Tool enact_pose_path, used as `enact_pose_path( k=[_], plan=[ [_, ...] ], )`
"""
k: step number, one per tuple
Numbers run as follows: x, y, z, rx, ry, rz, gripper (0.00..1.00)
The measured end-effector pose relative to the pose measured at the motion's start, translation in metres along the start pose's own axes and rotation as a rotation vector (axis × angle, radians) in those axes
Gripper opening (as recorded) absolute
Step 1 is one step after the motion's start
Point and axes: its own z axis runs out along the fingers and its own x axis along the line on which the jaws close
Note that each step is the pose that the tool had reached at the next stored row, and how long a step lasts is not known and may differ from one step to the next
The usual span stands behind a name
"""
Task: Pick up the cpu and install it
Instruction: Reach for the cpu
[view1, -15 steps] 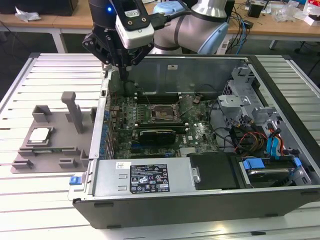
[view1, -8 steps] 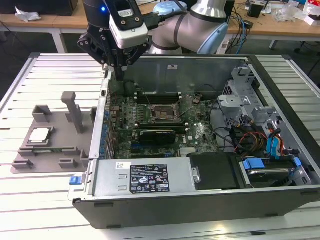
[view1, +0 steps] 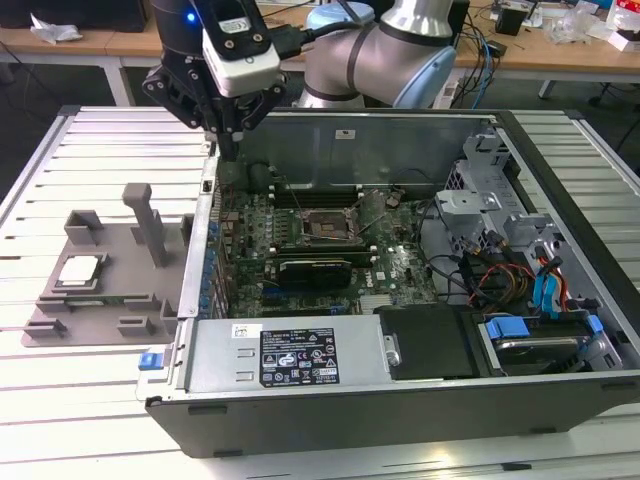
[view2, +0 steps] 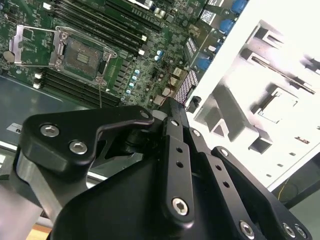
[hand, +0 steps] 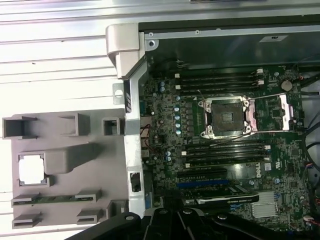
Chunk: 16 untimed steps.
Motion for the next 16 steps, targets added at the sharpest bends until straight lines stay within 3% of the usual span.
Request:
enact_pose_path(
  k=[11,16],
  plan=[
    [0.0157,0.0012,-0.0003,0.0,-0.0001,0.0,0.11],
    [0.0269,0.0017,-0.0005,-0.0001,0.0,0.0,0.11]
  ],
)
